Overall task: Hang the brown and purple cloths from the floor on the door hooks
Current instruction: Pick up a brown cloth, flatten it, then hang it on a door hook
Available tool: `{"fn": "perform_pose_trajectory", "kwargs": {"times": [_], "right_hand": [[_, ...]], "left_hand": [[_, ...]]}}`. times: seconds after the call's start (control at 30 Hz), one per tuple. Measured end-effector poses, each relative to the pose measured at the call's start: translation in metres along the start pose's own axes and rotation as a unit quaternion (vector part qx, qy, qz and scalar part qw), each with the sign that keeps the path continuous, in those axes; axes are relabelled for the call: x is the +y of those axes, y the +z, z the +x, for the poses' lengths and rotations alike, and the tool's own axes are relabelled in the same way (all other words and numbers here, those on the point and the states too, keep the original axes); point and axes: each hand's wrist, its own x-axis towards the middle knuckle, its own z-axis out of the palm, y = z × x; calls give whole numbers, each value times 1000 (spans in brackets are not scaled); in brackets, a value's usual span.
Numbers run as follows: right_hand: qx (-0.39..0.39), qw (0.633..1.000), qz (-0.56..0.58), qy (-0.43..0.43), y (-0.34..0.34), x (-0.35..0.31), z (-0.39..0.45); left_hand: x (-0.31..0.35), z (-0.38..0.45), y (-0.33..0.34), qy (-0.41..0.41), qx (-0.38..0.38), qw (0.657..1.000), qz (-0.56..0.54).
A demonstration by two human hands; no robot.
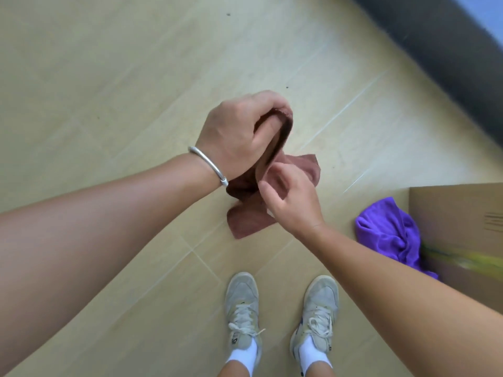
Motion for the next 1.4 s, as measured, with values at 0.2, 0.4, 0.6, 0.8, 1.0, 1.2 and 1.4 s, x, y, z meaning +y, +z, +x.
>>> {"fn": "perform_pose_trajectory", "kwargs": {"times": [0.2,0.4,0.6,0.8,1.0,1.2,1.4], "right_hand": [[27,997,-66,7,-10,-73,1],[2,995,-13,102,-31,-114,11],[7,992,-102,78,-73,-146,38],[94,988,-120,17,-125,-204,88],[143,978,-122,-93,-155,-266,112],[165,967,-83,-175,-175,-327,114],[113,963,-41,-241,-194,-333,76]], "left_hand": [[47,27,-80,25,43,998,-31],[76,39,-141,25,115,992,-54],[70,53,-193,-23,186,980,-66],[38,69,-252,-129,265,949,-115],[21,55,-308,-208,284,931,-97],[33,29,-349,-224,317,919,-70],[59,-35,-348,-236,310,920,-41]]}}
